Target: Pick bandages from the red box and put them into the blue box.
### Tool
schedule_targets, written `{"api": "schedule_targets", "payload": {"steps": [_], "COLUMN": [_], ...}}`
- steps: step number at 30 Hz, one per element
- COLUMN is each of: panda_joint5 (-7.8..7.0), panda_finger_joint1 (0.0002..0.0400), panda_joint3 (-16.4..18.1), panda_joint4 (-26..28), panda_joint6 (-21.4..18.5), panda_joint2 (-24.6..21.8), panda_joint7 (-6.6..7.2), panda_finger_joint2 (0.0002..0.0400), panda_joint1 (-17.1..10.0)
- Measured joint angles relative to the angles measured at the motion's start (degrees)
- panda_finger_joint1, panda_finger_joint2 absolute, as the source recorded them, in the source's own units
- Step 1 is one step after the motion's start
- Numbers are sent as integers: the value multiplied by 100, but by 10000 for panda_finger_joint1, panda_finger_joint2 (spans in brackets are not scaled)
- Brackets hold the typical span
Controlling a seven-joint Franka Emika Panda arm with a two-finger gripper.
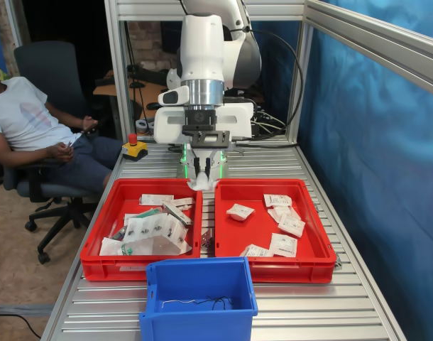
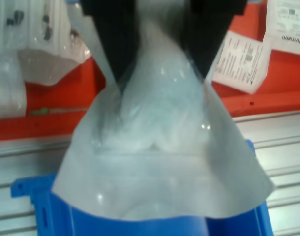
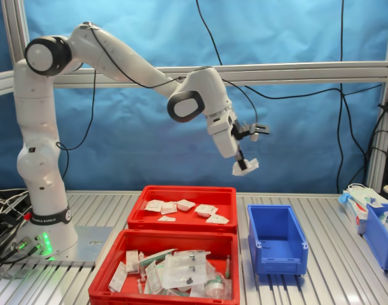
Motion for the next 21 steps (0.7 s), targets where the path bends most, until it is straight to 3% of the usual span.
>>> {"api": "schedule_targets", "payload": {"steps": [3, 8, 21], "panda_joint5": [0, 0, 0], "panda_finger_joint1": [62, 62, 62], "panda_joint3": [-8, -49, -190], "panda_joint4": [139, 747, 1631], "panda_joint6": [0, 0, -1], "panda_joint2": [146, 857, 1855], "panda_joint7": [0, 0, 0], "panda_finger_joint2": [62, 62, 62], "panda_joint1": [0, 0, 0]}}
